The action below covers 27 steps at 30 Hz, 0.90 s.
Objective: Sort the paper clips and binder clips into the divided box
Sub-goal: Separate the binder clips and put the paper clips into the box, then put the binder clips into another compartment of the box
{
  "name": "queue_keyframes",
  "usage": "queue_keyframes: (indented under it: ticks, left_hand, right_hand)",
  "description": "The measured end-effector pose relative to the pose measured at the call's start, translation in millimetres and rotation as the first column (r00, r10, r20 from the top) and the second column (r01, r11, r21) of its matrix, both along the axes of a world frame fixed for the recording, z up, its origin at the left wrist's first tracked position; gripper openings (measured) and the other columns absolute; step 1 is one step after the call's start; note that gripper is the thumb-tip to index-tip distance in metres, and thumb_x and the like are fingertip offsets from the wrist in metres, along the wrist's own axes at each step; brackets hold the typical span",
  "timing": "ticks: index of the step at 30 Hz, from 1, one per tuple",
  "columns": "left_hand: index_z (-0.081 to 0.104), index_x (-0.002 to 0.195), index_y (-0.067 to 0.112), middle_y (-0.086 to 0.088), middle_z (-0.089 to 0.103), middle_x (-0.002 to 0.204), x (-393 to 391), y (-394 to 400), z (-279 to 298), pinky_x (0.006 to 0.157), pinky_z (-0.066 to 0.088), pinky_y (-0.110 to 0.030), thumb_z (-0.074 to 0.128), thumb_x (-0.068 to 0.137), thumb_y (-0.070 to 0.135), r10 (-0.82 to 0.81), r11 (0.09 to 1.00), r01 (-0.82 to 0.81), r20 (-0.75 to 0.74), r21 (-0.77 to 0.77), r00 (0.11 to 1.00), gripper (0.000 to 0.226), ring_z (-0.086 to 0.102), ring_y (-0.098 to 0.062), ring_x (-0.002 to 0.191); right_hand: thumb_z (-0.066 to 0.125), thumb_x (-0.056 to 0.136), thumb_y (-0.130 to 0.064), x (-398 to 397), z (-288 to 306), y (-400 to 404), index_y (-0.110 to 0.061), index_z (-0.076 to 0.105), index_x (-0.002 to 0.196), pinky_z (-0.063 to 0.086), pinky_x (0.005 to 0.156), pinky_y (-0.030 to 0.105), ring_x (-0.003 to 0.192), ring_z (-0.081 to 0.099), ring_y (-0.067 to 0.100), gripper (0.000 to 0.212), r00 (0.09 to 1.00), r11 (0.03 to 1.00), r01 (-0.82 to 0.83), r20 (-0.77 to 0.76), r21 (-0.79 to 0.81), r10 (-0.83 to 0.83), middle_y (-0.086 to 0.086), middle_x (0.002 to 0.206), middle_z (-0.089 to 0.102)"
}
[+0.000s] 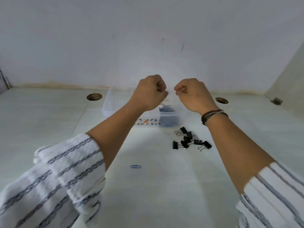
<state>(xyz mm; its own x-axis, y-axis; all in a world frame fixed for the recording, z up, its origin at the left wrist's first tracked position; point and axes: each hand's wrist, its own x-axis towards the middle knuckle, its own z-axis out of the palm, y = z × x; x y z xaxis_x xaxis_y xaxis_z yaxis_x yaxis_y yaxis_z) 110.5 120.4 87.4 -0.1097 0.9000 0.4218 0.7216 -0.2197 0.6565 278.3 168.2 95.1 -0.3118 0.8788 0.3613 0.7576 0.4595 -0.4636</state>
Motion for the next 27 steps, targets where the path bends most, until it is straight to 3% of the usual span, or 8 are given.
queue_keyframes:
  ticks: [3,6,9,17,19,21,23,27]
  left_hand:
    - [0.068,0.089,0.014,0.005,0.072,0.085,-22.0,-28.0,-9.9,0.072,0.053,-0.026,0.071,0.086,0.023,0.055,0.998,-0.056,0.065,0.019,0.996,0.010,0.068,-0.011,0.079]
    - [0.068,0.087,0.016,0.004,0.073,0.081,-41.9,-63.1,-22.2,0.066,0.054,-0.027,0.071,0.087,0.024,0.093,0.995,-0.095,0.170,0.002,0.981,0.009,0.069,-0.012,0.072]
    - [0.067,0.088,0.017,-0.001,0.075,0.081,-56.6,-91.4,-33.1,0.072,0.059,-0.039,0.071,0.088,0.025,0.116,0.993,-0.112,0.232,-0.031,0.966,0.009,0.071,-0.018,0.073]
    - [0.068,0.089,0.013,-0.003,0.074,0.078,-84.8,-119.1,-54.4,0.073,0.060,-0.048,0.071,0.089,0.022,0.208,0.978,-0.187,0.325,-0.095,0.923,0.009,0.072,-0.029,0.076]
    - [0.068,0.089,0.016,0.002,0.072,0.077,-89.2,-120.2,-56.0,0.070,0.060,-0.045,0.071,0.089,0.023,0.214,0.976,-0.188,0.316,-0.112,0.924,0.008,0.071,-0.026,0.074]
    - [0.067,0.088,0.020,0.006,0.071,0.078,-91.8,-119.7,-55.4,0.066,0.058,-0.040,0.070,0.089,0.026,0.196,0.979,-0.170,0.278,-0.113,0.940,0.007,0.070,-0.021,0.068]
    - [0.066,0.085,0.023,0.009,0.069,0.076,-94.7,-121.1,-52.5,0.058,0.054,-0.031,0.069,0.089,0.027,0.160,0.982,-0.140,0.169,-0.125,0.973,0.007,0.064,-0.010,0.059]
    - [0.063,0.079,0.028,0.012,0.064,0.073,-106.5,-133.4,-39.9,0.060,0.043,-0.026,0.073,0.087,0.036,-0.044,0.958,-0.022,-0.223,-0.286,0.974,0.015,0.057,-0.004,0.062]
  right_hand:
    - [0.057,0.091,-0.008,-0.6,-11.3,-47.3,-0.019,0.077,0.103,0.041,0.062,-0.002,0.079,0.066,0.008,0.026,0.992,0.992,-0.123,0.000,-0.011,0.123,-0.013,0.087,0.069]
    - [0.067,0.089,-0.013,-9.8,-29.4,-103.6,-0.017,0.078,0.094,0.050,0.067,0.012,0.072,0.066,0.003,0.013,0.923,0.913,-0.340,0.107,-0.225,0.370,-0.018,0.074,0.066]
    - [0.078,0.084,-0.035,-21.4,-45.6,-134.0,-0.024,0.076,0.099,0.053,0.067,0.016,0.075,0.067,0.000,0.019,0.817,0.811,-0.428,0.214,-0.400,0.536,-0.011,0.085,0.073]
    - [0.071,0.090,-0.032,-47.4,-63.4,-145.5,-0.019,0.074,0.086,0.043,0.052,0.010,0.063,0.062,0.003,0.014,0.774,0.795,-0.414,0.288,-0.443,0.564,-0.005,0.076,0.074]
    - [0.067,0.085,-0.031,-50.8,-63.6,-145.9,-0.016,0.074,0.081,0.048,0.051,0.019,0.061,0.063,0.011,0.016,0.749,0.803,-0.388,0.353,-0.453,0.561,0.000,0.073,0.074]
    - [0.063,0.078,-0.031,-52.1,-62.8,-145.3,-0.011,0.072,0.076,0.056,0.057,0.031,0.066,0.066,0.023,0.022,0.733,0.837,-0.384,0.424,-0.389,0.533,0.009,0.070,0.072]
    - [0.064,0.078,-0.027,-47.3,-53.1,-136.5,-0.010,0.072,0.075,0.057,0.063,0.033,0.066,0.068,0.019,0.020,0.774,0.873,-0.368,0.414,-0.319,0.478,0.007,0.069,0.072]
    - [0.069,0.084,-0.019,-23.7,-13.1,-88.8,-0.018,0.074,0.073,0.045,0.052,0.009,0.055,0.058,0.003,0.012,0.986,0.987,-0.135,0.086,-0.086,0.142,-0.008,0.065,0.068]
